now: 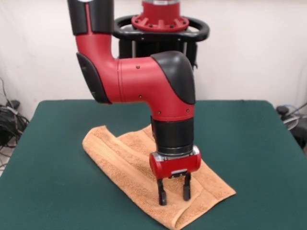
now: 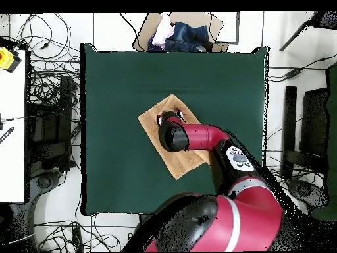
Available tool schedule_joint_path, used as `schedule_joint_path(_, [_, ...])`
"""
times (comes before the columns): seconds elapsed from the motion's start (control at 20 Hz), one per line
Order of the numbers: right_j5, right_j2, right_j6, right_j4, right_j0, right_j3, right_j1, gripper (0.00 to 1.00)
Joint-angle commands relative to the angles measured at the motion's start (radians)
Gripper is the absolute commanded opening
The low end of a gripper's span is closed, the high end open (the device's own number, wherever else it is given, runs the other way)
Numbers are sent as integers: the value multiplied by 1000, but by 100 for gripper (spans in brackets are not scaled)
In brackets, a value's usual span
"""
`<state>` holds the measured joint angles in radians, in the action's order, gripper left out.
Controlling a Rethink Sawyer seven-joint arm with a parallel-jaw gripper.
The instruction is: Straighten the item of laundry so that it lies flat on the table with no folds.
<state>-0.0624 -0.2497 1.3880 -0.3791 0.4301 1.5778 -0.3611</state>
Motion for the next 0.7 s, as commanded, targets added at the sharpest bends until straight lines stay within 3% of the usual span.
schedule_joint_path(0.05, [159,132,228,58,-90,-153,175,100])
schedule_joint_path(0.1, [182,150,227,68,-102,-151,176,0])
schedule_joint_path(0.35, [253,159,273,125,-100,-105,168,0])
schedule_joint_path(0.7, [183,90,216,130,-54,-86,151,0])
